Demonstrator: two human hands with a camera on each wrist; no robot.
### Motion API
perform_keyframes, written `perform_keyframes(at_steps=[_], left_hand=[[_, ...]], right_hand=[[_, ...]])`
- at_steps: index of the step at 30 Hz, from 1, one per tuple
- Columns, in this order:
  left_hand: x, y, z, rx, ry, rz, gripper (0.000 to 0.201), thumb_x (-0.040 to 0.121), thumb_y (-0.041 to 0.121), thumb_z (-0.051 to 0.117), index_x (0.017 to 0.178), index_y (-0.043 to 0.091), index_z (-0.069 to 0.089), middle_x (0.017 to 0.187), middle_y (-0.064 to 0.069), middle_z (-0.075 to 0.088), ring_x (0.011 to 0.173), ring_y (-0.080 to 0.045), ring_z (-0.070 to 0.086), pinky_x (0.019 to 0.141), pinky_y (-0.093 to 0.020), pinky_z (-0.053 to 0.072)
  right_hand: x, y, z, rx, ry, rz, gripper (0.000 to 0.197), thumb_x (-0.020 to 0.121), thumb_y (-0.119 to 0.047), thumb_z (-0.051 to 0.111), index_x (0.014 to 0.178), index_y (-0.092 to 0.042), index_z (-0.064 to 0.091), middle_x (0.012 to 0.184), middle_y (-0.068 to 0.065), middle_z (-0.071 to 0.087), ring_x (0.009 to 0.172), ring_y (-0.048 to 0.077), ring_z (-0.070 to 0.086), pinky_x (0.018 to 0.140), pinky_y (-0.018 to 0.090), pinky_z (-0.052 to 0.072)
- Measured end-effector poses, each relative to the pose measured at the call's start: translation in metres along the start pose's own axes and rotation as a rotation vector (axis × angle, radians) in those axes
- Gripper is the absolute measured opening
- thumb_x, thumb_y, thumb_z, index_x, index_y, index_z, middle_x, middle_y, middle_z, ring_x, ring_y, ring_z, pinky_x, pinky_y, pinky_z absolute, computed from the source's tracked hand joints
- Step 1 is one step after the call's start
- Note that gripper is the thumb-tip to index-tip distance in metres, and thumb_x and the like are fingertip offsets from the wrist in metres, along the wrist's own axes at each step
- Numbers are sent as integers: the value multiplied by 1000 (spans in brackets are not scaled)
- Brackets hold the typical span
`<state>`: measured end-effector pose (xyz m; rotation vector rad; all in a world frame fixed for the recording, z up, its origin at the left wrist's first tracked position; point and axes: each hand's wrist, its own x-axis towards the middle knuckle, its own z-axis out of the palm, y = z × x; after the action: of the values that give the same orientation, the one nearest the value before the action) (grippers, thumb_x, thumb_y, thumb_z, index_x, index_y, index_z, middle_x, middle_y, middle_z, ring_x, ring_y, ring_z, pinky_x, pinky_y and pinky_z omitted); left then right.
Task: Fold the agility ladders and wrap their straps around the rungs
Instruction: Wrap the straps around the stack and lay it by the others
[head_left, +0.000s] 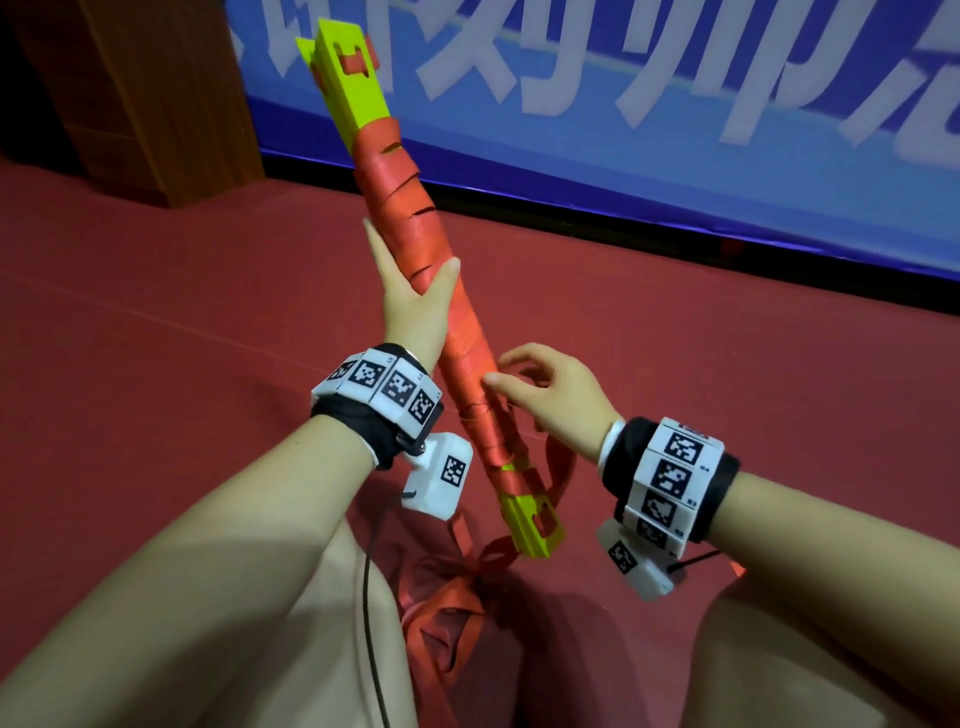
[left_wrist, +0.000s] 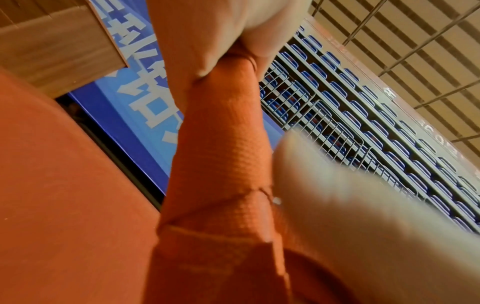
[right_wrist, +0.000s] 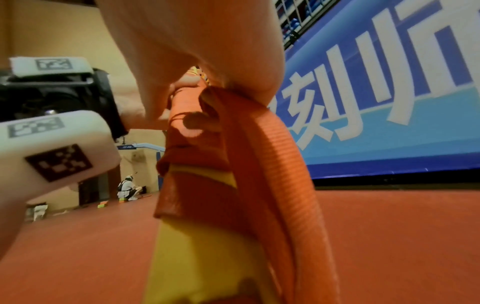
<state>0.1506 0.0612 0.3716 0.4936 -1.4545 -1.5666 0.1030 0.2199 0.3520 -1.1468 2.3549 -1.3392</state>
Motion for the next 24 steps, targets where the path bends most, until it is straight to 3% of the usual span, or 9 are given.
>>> perform_keyframes(at_steps=[4,6,9,12,15,18,21,22,24], left_hand=[[-1,1,2,-77,16,-80,105,76,39,68,152,41,-4,149,-3,42,127,-26,53,108,-50,41],[2,-1,4,-109,-39,-133,103,78,36,60,152,37,-11,153,-2,36,131,-19,48,113,-45,35],[-1,1,4,-68,-152,-136,99,75,33,54,150,45,-9,158,3,26,137,-18,41,115,-46,32],[-1,3,0,-74,-202,-97,103,74,28,61,151,45,-6,141,-2,48,119,-20,57,104,-45,45],[-1,8,1,-201,-259,-80,97,82,15,64,153,36,1,110,-15,61,86,-25,66,74,-36,57],[-5,13,5,-246,-279,-90,80,79,17,63,146,27,20,101,-18,60,69,-27,68,66,-39,59],[-9,9,8,-214,-273,-102,85,79,18,66,149,28,20,108,-20,54,68,-26,65,63,-37,58],[-9,6,9,-191,-271,-96,88,79,18,67,150,30,18,114,-20,53,72,-27,64,63,-35,57],[-9,1,13,-150,-281,-80,92,80,18,68,153,35,14,123,-19,51,78,-27,62,64,-35,57]], right_hand=[[-4,-5,0,-346,-133,-79,64,78,-48,72,132,-21,50,119,-1,65,104,18,61,88,34,48],[-3,-3,-1,-406,-140,-102,56,82,-40,70,130,-16,51,115,4,67,103,25,62,86,36,47],[-2,1,-5,-306,-174,-108,41,85,-29,68,122,-14,58,103,4,69,95,23,64,85,36,48],[3,5,-16,-18,-268,-53,40,87,-17,68,126,-13,58,91,-5,68,77,3,63,73,25,52],[3,3,-25,170,-367,-63,37,87,-16,68,122,-20,59,107,5,70,94,18,66,89,35,54],[3,0,-31,224,-418,-66,33,88,-10,67,119,-16,61,107,2,68,97,11,64,92,28,51],[6,3,-33,207,-446,-25,29,82,-24,74,110,-28,69,110,15,70,104,39,64,97,55,47],[6,3,-33,197,-457,-17,28,82,-25,75,109,-28,70,110,14,70,105,40,63,98,55,46],[6,6,-31,188,-447,-1,29,83,-15,73,112,-18,69,105,2,73,99,16,68,100,34,49]])
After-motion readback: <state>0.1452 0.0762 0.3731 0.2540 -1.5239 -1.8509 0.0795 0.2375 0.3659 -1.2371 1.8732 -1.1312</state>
